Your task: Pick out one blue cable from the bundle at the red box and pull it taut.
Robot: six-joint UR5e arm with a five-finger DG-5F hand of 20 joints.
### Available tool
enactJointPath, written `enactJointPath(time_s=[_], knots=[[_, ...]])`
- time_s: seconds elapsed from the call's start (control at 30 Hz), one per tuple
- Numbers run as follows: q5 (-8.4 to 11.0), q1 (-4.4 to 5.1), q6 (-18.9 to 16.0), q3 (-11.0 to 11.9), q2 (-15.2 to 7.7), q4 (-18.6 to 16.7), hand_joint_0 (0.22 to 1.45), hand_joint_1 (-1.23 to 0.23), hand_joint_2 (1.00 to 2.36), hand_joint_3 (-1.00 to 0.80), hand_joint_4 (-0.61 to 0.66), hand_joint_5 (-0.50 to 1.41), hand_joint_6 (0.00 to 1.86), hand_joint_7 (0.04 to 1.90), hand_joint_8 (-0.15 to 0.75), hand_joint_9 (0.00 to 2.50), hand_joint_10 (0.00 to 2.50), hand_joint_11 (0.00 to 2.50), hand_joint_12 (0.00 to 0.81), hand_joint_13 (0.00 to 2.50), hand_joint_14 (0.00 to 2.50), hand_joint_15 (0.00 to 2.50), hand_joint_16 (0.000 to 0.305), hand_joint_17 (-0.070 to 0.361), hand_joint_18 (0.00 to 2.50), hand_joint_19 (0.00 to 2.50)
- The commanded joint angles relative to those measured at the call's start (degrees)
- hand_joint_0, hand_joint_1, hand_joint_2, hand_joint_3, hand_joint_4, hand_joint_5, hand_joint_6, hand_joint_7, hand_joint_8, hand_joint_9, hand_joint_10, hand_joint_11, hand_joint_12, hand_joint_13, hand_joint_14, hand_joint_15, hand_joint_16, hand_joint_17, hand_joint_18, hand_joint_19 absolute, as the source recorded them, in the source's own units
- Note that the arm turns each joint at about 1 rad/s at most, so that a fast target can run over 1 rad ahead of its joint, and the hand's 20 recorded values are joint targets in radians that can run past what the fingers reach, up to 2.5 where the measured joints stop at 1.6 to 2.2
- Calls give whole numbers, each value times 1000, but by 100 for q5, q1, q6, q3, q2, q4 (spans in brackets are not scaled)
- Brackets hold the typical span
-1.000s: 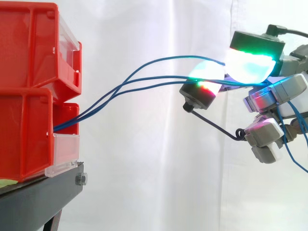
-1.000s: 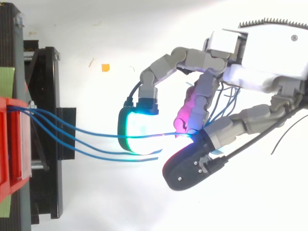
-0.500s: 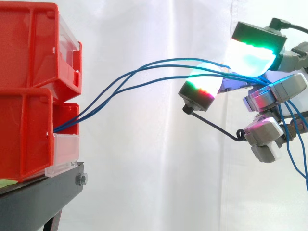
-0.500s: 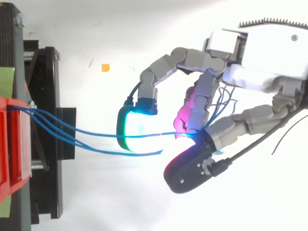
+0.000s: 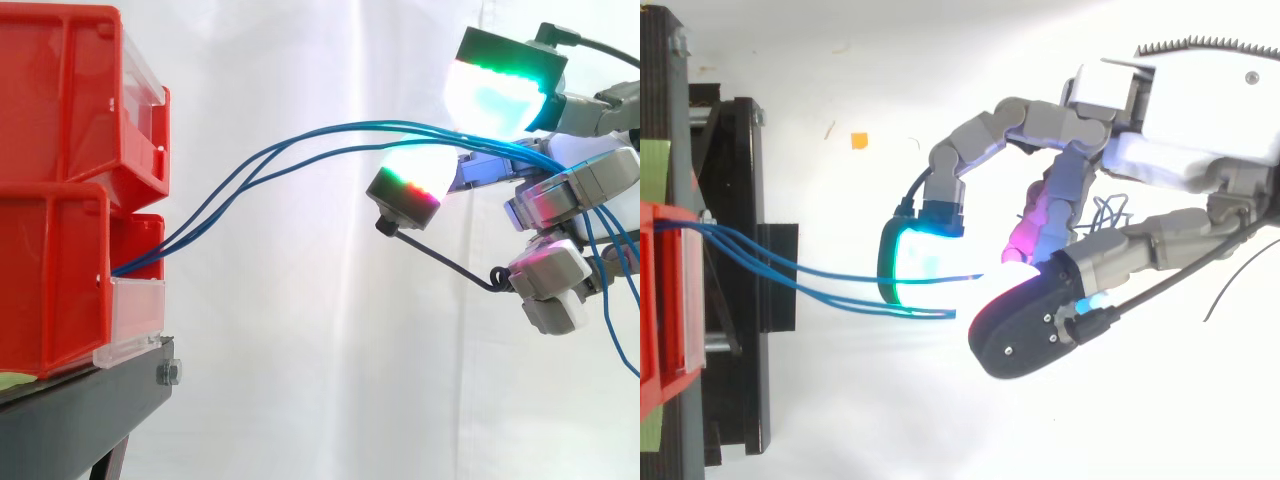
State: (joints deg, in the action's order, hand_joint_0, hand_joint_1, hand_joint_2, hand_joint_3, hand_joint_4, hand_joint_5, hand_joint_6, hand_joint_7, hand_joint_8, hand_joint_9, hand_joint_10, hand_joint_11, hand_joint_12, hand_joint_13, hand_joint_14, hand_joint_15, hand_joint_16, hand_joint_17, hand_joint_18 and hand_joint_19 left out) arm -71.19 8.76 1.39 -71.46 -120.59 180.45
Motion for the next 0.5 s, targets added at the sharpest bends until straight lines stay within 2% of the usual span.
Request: enactJointPath(time_s=[0.0, 0.27, 0.47], knots=[[0, 3, 1, 0, 1, -1, 486, -625, 1000, -500, -77, -118, 780, 856, 229, 1595, 31, 1358, 413, 1146, 31, 840, 60, 134, 941, 861], [0, 3, 1, 9, -8, -1, 490, -593, 1000, -500, -86, -115, 762, 890, 238, 1583, 32, 1334, 414, 1133, 30, 835, 59, 134, 926, 868], [0, -6, 1, 9, 1, 25, 607, -565, 1000, -500, -135, -110, 760, 954, 203, 1579, 34, 1368, 384, 1113, 31, 851, 53, 118, 876, 913]])
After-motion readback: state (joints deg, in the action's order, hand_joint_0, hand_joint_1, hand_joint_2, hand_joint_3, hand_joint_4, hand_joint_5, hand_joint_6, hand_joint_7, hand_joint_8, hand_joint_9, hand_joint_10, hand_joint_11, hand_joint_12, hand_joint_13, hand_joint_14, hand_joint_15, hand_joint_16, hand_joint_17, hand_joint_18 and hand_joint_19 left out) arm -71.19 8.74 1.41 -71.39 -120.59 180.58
